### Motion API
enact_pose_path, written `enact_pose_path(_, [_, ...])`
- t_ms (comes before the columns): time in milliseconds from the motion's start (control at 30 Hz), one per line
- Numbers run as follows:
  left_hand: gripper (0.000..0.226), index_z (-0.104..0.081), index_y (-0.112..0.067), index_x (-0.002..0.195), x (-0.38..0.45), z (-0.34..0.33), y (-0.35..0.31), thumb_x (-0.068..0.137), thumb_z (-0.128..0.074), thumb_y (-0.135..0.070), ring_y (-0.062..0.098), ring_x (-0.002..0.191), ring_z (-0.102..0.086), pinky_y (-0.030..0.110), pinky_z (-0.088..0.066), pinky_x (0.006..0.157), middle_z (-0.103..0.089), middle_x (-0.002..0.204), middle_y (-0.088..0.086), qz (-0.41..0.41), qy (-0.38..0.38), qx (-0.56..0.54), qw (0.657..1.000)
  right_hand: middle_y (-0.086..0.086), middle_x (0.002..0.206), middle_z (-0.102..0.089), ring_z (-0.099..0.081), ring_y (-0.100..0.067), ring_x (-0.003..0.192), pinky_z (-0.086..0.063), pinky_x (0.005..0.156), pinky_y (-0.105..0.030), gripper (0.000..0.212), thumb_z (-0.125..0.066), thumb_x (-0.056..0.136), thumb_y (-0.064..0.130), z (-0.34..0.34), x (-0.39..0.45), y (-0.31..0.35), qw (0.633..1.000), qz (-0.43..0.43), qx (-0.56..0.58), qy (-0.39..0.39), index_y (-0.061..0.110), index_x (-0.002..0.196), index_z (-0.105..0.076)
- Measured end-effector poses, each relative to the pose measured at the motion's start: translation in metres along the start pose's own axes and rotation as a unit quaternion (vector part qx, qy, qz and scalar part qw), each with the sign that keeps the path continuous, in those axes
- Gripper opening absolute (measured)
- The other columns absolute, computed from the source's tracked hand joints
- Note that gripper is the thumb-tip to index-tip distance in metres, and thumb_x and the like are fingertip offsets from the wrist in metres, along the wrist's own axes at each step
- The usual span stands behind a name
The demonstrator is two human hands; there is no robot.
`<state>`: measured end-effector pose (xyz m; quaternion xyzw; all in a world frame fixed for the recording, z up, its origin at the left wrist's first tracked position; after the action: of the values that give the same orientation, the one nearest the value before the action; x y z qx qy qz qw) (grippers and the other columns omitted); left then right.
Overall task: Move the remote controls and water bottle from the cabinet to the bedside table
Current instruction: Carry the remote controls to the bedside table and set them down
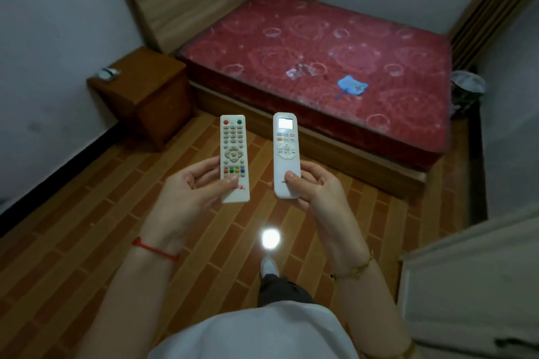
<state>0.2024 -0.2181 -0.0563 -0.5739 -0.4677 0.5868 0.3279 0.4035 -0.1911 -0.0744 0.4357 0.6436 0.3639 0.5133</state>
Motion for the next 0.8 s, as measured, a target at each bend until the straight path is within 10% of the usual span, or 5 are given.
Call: enact_pose_path(800, [0.048, -0.062, -0.024, 0.117, 0.298, 0.103, -0.089, 0.074, -0.073, -0.005, 0.016, 0.092, -0.074, 0.026, -0.06, 0.068, -0.073, 0.11, 0.003, -0.001, -0.194, -0.088, 0.977, -0.004, 0.111, -0.075, -0.074, -0.02, 0.096, -0.06, 0.072, -0.025, 0.031, -0.067, 0.091, 0.01, -0.152, 0.369, 0.068, 0.979, -0.057, -0.113, 0.159, 0.013, 0.12, -0.059])
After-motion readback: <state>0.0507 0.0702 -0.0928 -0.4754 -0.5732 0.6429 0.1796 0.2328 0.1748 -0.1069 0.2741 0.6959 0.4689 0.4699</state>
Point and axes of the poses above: each hand's wrist, its own x-axis towards the middle knuckle, its own z-axis out of the back of the hand, y = z × x, the point moved 10 cm from there along x, towards the middle knuckle
